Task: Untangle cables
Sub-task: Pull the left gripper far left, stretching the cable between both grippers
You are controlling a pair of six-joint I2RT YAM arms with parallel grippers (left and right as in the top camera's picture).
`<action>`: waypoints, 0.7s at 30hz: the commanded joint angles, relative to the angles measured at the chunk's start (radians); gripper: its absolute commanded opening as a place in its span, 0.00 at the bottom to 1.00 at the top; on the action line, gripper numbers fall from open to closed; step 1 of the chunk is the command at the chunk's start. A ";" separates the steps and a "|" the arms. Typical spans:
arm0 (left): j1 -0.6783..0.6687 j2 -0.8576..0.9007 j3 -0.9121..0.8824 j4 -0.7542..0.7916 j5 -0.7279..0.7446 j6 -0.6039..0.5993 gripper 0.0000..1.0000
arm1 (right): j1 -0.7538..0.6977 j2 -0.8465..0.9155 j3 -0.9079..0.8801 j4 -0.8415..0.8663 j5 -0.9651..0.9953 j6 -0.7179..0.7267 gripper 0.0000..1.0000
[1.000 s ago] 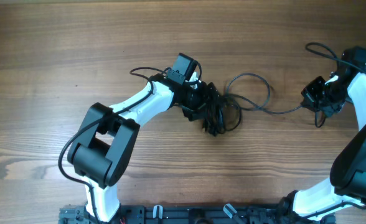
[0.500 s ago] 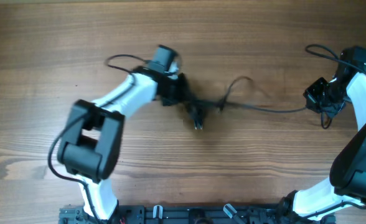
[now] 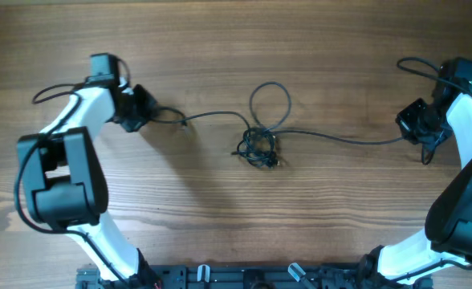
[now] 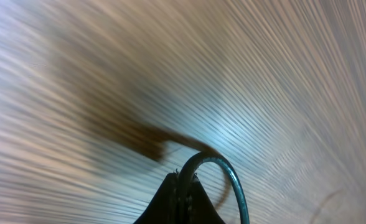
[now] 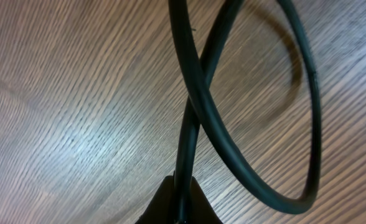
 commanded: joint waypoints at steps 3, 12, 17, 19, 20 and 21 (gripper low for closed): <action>0.179 0.014 -0.009 -0.037 -0.058 0.008 0.04 | -0.002 0.015 0.017 0.019 0.092 0.064 0.04; 0.465 0.014 -0.020 -0.133 -0.057 -0.102 0.04 | -0.002 0.015 0.017 0.173 0.282 0.125 0.04; 0.536 0.014 -0.090 -0.055 -0.057 -0.139 0.04 | -0.010 0.017 0.017 0.219 0.504 0.249 0.04; 0.549 0.014 -0.133 0.011 -0.058 -0.151 0.04 | -0.021 0.018 0.017 0.281 0.556 0.241 0.05; 0.551 0.014 -0.148 0.036 -0.058 -0.160 0.04 | -0.027 0.018 0.017 0.315 0.566 0.214 0.05; 0.552 0.014 -0.161 0.060 -0.058 -0.163 0.04 | -0.033 0.018 0.017 0.358 0.572 0.171 0.05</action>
